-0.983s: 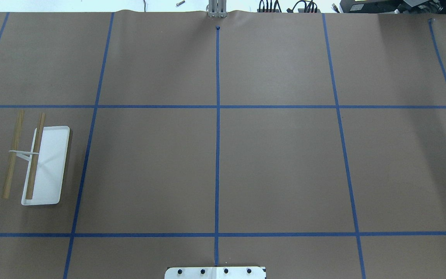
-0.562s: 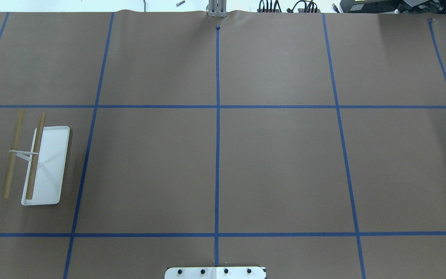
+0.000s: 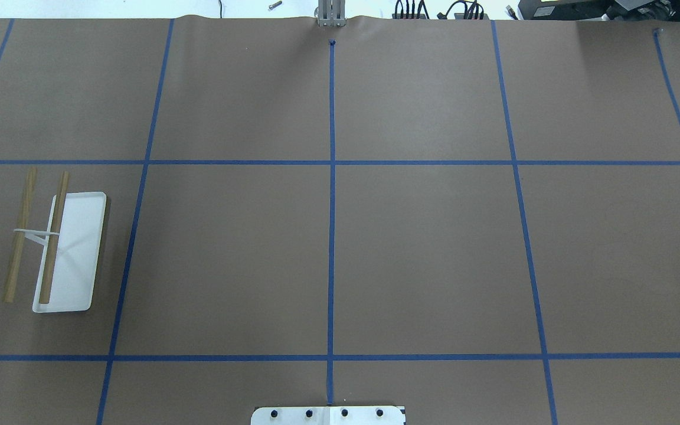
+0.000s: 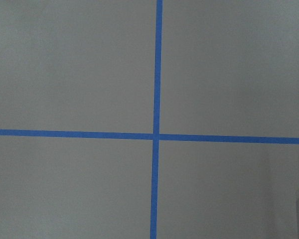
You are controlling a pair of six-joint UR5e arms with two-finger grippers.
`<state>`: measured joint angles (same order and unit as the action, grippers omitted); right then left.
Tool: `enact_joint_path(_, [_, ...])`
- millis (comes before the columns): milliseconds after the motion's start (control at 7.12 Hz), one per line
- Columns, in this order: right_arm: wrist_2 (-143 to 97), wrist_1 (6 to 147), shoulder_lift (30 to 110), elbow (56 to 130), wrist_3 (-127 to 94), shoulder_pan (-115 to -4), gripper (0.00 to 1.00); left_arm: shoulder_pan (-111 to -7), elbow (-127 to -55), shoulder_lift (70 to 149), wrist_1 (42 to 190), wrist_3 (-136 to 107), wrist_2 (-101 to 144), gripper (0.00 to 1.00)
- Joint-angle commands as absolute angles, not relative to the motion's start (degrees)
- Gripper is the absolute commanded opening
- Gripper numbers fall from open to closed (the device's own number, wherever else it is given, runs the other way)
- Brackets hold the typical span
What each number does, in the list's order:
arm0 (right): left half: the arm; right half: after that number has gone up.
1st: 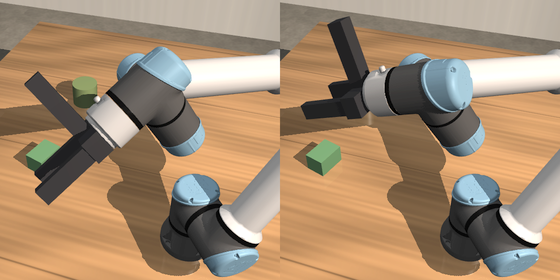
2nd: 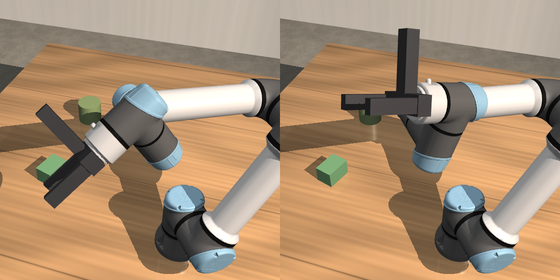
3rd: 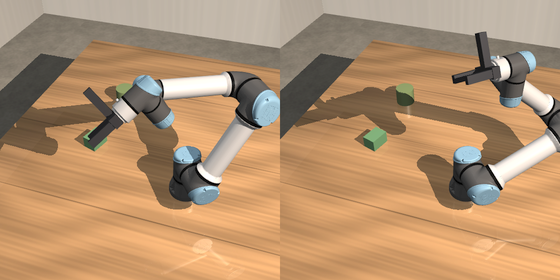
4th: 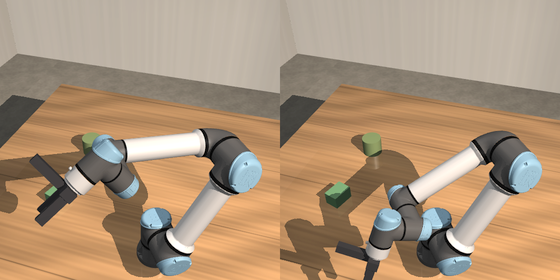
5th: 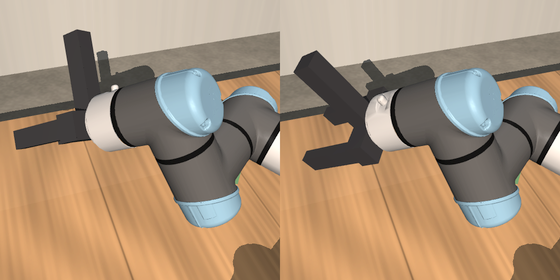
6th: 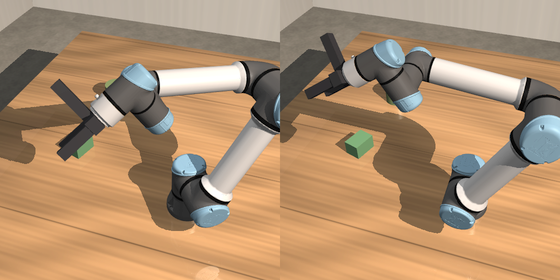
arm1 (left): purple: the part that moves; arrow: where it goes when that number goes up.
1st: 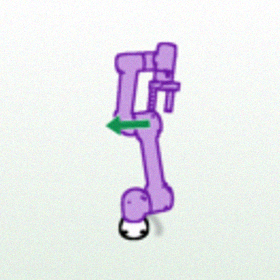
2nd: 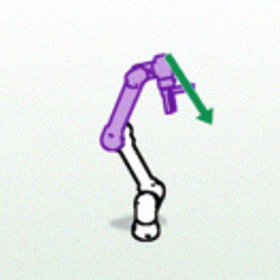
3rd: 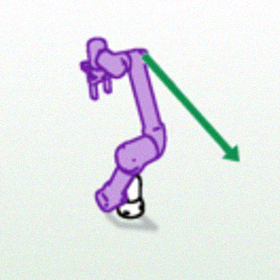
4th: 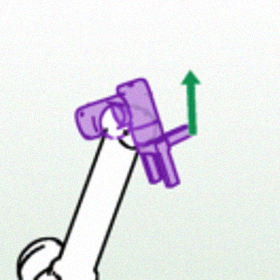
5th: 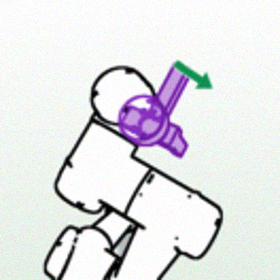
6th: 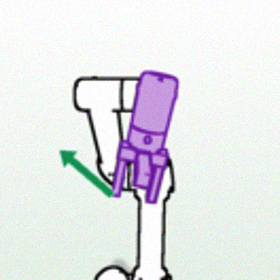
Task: Hang towel on rack
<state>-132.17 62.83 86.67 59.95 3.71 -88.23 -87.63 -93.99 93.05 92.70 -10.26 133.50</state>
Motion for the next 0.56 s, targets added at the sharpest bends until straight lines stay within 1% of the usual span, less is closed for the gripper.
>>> enact_joint_path(0, [-133.9, 62.6, 86.4, 57.3, 5.6, -88.2, 1.0, -87.6, -94.0, 93.2, 92.7, -10.4, 133.5, 0.99])
enact_joint_path(421, [-133.4, 62.7, 83.9, 52.5, 9.4, -88.2, 1.0, -87.6, -93.9, 93.3, 92.7, -10.4, 133.5, 0.99])
